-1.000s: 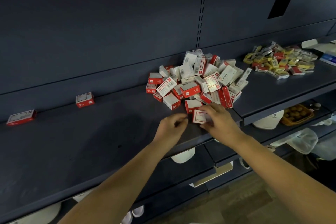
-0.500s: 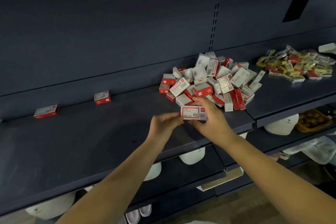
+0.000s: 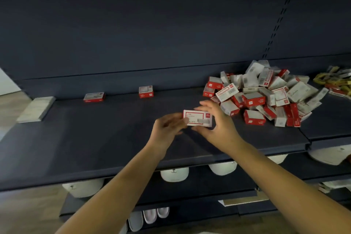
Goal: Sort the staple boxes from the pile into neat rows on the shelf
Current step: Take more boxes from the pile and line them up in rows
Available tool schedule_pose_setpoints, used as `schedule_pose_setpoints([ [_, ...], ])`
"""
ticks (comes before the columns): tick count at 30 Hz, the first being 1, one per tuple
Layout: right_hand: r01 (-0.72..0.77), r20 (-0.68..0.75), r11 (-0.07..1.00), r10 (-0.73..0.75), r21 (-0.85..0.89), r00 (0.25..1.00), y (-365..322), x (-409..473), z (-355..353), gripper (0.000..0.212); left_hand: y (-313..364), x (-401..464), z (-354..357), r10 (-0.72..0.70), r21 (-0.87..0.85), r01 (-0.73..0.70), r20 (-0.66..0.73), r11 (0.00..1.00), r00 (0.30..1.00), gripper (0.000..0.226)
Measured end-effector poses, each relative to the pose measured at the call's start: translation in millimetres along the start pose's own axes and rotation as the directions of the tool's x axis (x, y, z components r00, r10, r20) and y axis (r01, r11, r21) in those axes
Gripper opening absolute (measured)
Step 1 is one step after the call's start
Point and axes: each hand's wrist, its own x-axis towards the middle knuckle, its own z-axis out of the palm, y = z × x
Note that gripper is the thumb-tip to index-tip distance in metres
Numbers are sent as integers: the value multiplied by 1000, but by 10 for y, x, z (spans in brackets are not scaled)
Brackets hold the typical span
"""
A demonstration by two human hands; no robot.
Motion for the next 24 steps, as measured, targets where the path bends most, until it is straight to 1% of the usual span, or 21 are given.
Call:
schedule_pose_setpoints([
  [3,-2,74,1000,2,7,997,-132,91,252,71,-13,-61,-295,-5,-78,3,-26,997,1000,13],
  [5,24,129,999,-19,-36,991,-236,189,442,72,-16,-87,-552,-27,-144,16,-75,989,997,12],
  [8,89,169,990,-70,-111,983,-371,336,709,69,-12,-131,-959,-68,-224,35,-141,974,988,10],
  [9,82,187,990,-60,-112,981,-418,378,796,69,-12,-144,-1099,-80,-241,41,-154,970,985,10],
  [11,43,242,995,-21,-88,970,-525,451,969,65,-8,-167,-1369,-99,-247,54,-174,967,980,16],
  [13,50,279,997,-30,-63,960,-626,523,1163,57,3,-186,-1619,-113,-244,65,-188,968,976,23],
  [17,95,293,995,-82,-31,952,-836,673,1561,49,17,-225,-2073,-89,-206,46,-207,977,974,29],
  [21,108,303,993,-89,-45,949,-964,804,1947,50,-11,-206,-2491,-42,-148,8,-228,989,973,17],
  [23,97,295,994,-78,-50,952,-992,863,2117,51,-46,-154,-2671,43,-50,-56,-228,997,973,27],
  [24,91,286,994,-72,-53,956,-997,888,2187,51,-76,-116,-2762,125,84,-109,-229,991,965,37],
])
